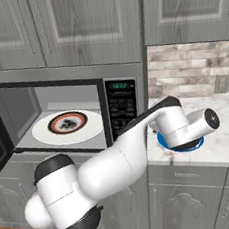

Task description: Pick the cheese from the counter and place it in the microwave.

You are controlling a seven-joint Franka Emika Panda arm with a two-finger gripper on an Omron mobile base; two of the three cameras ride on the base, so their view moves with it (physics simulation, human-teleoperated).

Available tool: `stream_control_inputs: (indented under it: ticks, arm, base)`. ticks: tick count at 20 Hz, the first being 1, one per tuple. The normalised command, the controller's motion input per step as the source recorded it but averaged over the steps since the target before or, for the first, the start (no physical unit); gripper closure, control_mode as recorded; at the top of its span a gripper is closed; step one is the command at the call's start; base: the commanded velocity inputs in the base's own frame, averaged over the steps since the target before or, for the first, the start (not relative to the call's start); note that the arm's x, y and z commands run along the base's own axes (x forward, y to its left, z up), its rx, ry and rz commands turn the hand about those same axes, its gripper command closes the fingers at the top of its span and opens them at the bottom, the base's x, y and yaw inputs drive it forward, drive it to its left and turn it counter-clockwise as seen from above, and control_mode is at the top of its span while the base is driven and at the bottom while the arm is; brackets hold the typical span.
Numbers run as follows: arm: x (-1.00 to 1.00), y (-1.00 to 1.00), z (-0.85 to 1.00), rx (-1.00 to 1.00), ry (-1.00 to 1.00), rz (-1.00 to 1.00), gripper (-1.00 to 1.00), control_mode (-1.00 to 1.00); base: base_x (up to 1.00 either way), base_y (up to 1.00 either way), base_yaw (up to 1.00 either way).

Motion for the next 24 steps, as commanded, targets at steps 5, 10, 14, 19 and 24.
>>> stream_control_inputs:
  ticks: [5, 10, 14, 19, 24]
  arm:
    - [0.19, -0.28, -0.20, 0.00, -0.12, 0.08, -1.00, -1.00]
    - [0.21, -0.04, -0.04, 0.00, -0.10, 0.04, -1.00, -1.00]
    - [0.25, -0.01, -0.02, 0.00, -0.14, 0.03, -1.00, -1.00]
    - [0.25, -0.01, -0.21, -0.01, -0.18, 0.03, -1.00, -1.00]
    - [0.26, -0.03, -0.07, -0.11, -0.05, 0.00, -1.00, -1.00]
  base:
    - [0.00, 0.00, 0.00]
    - [0.00, 0.00, 0.00]
    - [0.00, 0.00, 0.00]
    - [0.00, 0.00, 0.00]
    - [0.00, 0.00, 0.00]
